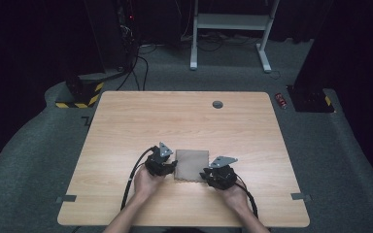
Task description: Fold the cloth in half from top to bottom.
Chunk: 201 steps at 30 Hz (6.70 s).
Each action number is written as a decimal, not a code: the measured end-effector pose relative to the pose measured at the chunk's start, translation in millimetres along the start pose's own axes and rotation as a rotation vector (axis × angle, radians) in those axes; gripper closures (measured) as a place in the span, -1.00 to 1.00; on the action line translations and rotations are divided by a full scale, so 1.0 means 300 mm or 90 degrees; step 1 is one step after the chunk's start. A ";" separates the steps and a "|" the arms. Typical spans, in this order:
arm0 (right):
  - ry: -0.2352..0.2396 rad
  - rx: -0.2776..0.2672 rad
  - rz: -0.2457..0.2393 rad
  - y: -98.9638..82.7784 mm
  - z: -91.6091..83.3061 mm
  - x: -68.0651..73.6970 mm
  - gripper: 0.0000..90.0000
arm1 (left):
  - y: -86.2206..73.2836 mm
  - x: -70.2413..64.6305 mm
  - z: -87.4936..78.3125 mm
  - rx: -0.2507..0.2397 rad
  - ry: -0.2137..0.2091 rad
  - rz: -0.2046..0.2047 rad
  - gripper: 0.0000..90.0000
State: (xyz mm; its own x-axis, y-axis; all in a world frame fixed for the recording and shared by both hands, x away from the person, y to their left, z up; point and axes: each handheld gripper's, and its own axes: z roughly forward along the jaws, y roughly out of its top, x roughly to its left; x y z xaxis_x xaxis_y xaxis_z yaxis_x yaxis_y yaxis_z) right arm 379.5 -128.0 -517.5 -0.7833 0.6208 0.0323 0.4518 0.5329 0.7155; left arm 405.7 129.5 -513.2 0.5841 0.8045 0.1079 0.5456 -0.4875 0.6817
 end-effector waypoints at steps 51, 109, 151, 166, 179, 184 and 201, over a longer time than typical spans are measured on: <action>-0.090 -0.002 0.129 0.123 0.118 -0.203 0.58 | 0.109 0.041 0.115 -0.016 -0.026 -0.046 0.38; -0.080 -0.032 0.146 0.133 0.057 -0.277 0.47 | 0.125 0.123 0.048 -0.060 -0.067 -0.108 0.11; -0.068 -0.091 0.142 0.089 -0.083 -0.247 0.44 | 0.039 0.170 -0.095 -0.127 -0.066 -0.136 0.00; -0.065 -0.108 0.149 0.058 -0.127 -0.238 0.43 | 0.004 0.166 -0.124 -0.132 -0.068 -0.138 -0.01; -0.062 -0.128 0.152 0.037 -0.164 -0.233 0.42 | -0.011 0.161 -0.142 -0.135 -0.072 -0.140 -0.02; -0.059 -0.132 0.154 0.023 -0.180 -0.226 0.42 | -0.022 0.157 -0.151 -0.136 -0.071 -0.140 -0.02; -0.055 -0.145 0.152 -0.014 -0.206 -0.212 0.42 | -0.068 0.159 -0.187 -0.145 -0.072 -0.151 -0.03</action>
State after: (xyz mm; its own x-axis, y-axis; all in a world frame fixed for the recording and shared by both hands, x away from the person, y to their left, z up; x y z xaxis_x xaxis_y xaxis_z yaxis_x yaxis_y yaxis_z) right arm 401.0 -205.2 -479.4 -0.6237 0.7642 0.1646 0.5033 0.2315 0.8325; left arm 388.7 196.8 -481.3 0.5273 0.8371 -0.1456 0.5331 -0.1924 0.8239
